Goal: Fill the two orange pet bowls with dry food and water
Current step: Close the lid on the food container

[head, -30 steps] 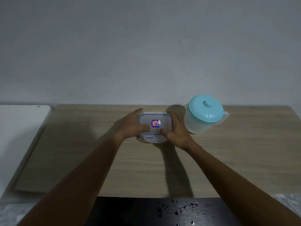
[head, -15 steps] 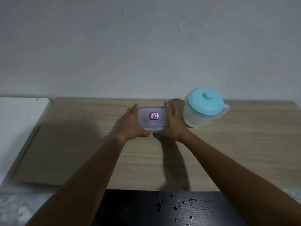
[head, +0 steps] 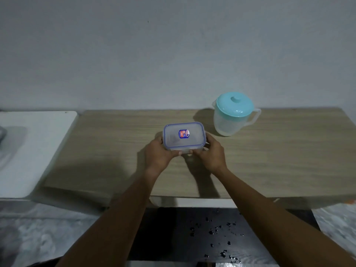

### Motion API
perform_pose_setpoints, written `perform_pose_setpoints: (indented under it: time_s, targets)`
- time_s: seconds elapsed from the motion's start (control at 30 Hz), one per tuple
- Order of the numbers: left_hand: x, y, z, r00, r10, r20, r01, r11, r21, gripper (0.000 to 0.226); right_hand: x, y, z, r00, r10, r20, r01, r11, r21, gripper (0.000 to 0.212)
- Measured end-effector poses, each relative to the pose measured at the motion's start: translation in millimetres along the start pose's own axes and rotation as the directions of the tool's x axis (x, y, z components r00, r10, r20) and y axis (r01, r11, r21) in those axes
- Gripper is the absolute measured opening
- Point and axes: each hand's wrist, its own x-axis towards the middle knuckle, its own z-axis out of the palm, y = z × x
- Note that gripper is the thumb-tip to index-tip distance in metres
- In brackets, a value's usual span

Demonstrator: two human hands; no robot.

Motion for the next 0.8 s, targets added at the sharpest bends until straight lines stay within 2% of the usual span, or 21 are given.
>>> perform_pose_setpoints:
  time_s: [0.17,0.3,0.57,0.8]
  targets:
    - [-33.2,0.7,-12.2,0.999,0.017,-0.048,-0.019,0.999,-0.027,0.068,-43.4,-16.4,-7.8,0.998,-0.016,-0.063,0.015,1.000,-0.016,0.080]
    - [-69.6,7.8,-37.9,0.992,0.118,-0.047,-0.118,0.993,-0.011,0.055,-82.9,-34.5,-9.2,0.993,-0.061,-0.102,0.057,0.997,-0.044,0.077]
    - [-148.2,-3.0,-103.0,0.972,0.230,-0.044,-0.231,0.972,-0.042,0.060,-174.1,-74.6,7.6,0.984,-0.113,-0.140,0.108,0.993,-0.044,0.075]
    - [-189.7,-8.4,-129.1,0.950,0.305,-0.059,-0.308,0.950,-0.057,0.059,-229.6,-90.8,7.9,0.971,-0.146,-0.191,0.138,0.989,-0.054,0.072]
